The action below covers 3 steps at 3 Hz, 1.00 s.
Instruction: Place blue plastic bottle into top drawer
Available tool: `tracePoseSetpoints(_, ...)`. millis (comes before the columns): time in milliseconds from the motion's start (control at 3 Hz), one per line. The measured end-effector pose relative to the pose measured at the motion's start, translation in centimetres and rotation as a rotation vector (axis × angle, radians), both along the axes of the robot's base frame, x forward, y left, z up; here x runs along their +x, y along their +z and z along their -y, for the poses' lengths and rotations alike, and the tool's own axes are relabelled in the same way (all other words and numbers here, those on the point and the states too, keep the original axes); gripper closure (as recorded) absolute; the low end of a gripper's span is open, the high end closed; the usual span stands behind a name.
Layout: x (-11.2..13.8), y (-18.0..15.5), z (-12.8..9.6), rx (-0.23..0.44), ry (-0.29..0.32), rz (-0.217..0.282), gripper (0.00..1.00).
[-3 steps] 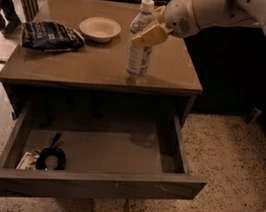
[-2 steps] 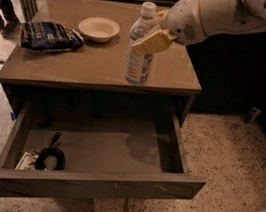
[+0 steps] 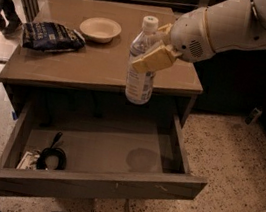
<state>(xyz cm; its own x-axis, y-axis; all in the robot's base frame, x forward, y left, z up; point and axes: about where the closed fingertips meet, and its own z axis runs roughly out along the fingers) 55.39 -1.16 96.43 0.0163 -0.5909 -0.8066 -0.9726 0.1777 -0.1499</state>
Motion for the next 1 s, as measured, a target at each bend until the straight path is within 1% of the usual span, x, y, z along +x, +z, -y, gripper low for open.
tracePoseSetpoints(333,0.0,-1.2,-0.2,-0.010,0.021,0.004,1.00)
tracePoseSetpoints(667,-0.7,-5.3,0.0,-0.003,0.048,0.000,1.00)
tracePoseSetpoints(1000,-2.1,-10.0,-0.1,0.017,0.065,0.001,1.00)
